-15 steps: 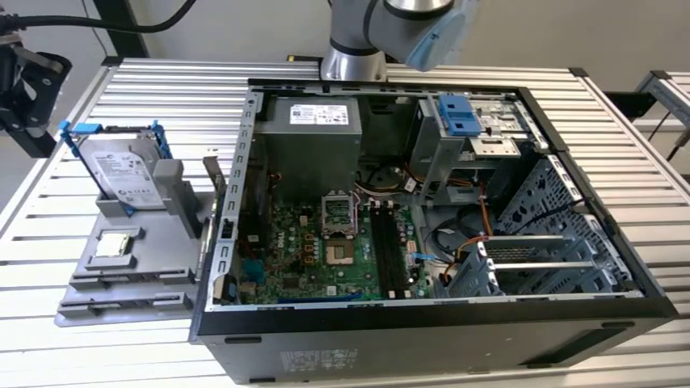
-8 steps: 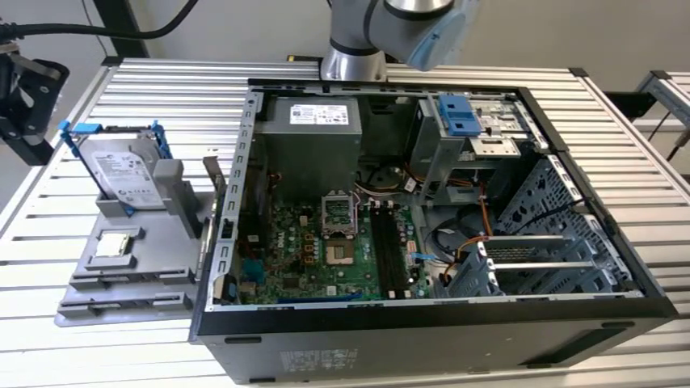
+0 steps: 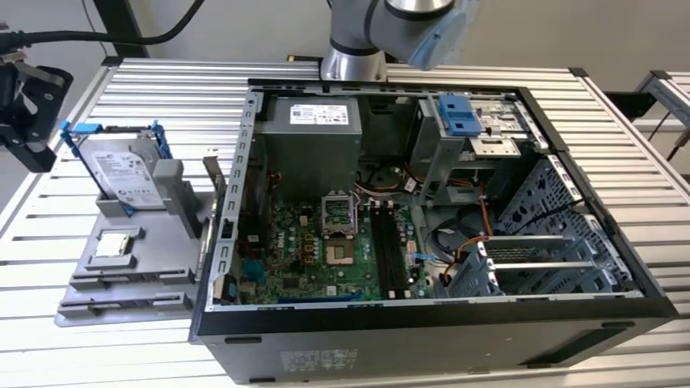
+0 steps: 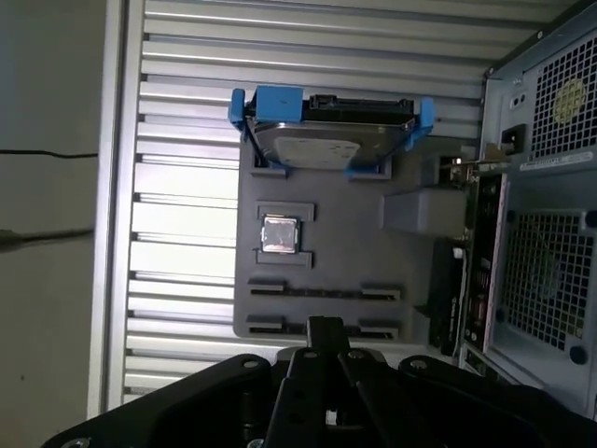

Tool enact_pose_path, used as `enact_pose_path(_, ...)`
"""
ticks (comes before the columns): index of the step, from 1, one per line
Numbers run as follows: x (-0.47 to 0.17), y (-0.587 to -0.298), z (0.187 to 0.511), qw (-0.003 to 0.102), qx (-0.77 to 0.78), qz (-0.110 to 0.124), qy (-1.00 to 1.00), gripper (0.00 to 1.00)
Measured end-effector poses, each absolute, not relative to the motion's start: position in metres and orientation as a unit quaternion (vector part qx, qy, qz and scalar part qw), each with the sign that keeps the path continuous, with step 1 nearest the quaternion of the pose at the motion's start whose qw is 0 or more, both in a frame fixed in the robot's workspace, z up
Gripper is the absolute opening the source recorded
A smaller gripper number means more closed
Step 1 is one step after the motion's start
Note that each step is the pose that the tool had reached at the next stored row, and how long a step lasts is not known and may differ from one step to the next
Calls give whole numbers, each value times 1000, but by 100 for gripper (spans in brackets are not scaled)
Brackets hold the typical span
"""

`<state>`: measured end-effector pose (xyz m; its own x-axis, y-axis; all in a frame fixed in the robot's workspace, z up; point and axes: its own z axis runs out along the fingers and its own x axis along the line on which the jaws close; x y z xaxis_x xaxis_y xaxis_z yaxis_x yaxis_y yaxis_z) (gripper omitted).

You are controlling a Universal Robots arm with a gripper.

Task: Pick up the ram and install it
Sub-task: 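Reach for the ram, then pick up the ram and move it above insertion slot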

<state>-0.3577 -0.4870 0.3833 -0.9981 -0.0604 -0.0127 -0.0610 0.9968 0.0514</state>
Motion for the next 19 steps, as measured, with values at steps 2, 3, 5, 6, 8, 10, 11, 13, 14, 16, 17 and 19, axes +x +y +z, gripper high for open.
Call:
enact_pose_path(2,-358,-495,383,6,-30,26,999,0)
enact_pose_path(3,-358,-500,382,6,-30,26,999,0)
enact_pose_path(5,-358,-509,381,6,-30,26,999,0)
enact_pose_path(6,-358,-514,381,5,-30,26,999,0)
enact_pose_path(8,-357,-521,380,5,-30,26,999,0)
enact_pose_path(10,-355,-524,380,4,-30,26,999,0)
enact_pose_path(11,-354,-524,380,4,-30,27,999,0)
enact_pose_path(13,-354,-524,380,4,-30,27,999,0)
enact_pose_path(14,-354,-524,380,4,-30,26,999,0)
enact_pose_path(16,-354,-524,380,4,-30,26,999,0)
enact_pose_path(17,-354,-524,380,4,-30,26,999,0)
enact_pose_path(19,-354,-524,380,4,-30,26,999,0)
